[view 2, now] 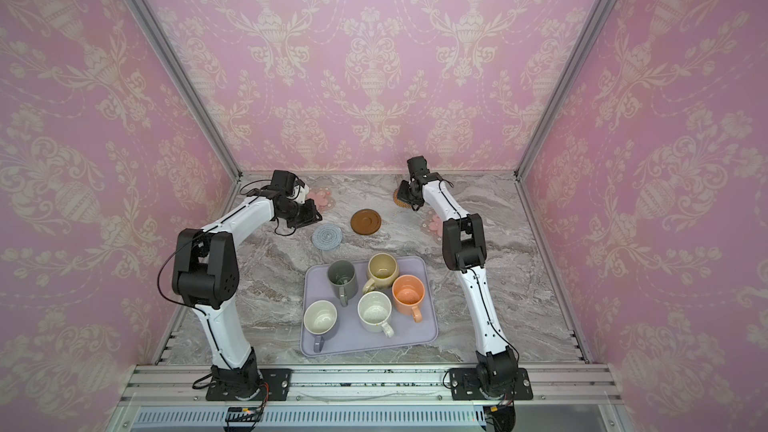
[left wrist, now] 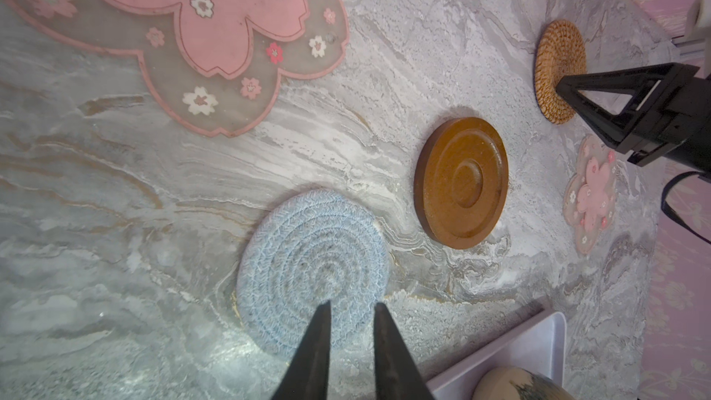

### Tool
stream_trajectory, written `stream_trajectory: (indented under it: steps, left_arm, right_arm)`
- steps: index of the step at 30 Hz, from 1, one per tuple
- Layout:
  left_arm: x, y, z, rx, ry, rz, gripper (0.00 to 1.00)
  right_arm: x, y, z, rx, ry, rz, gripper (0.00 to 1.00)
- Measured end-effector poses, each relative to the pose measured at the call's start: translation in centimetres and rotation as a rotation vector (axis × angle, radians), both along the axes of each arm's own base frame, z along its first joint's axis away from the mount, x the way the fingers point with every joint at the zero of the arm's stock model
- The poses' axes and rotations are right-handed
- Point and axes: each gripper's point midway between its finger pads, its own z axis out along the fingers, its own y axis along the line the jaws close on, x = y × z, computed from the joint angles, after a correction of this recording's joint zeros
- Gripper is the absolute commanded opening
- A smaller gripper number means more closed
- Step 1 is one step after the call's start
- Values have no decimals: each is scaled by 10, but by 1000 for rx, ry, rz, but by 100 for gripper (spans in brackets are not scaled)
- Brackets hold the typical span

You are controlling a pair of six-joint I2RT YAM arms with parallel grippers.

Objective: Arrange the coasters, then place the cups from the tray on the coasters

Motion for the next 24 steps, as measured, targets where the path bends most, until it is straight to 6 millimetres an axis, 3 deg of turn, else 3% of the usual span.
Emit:
stream_trajectory:
  steps: [9,16,24]
  left_arm:
    - [7,-6,-6,-30,12,-7,23]
    - [12,-11,-7,-70,12,7,22]
    - [18,-15,-2,-92,-15,9,23]
  right_arm:
    - [22,1,1,75,-53,-20,14]
    - [26,6,3,115,-63,-28,17]
    - [18,6,10,144,-64,-24,41]
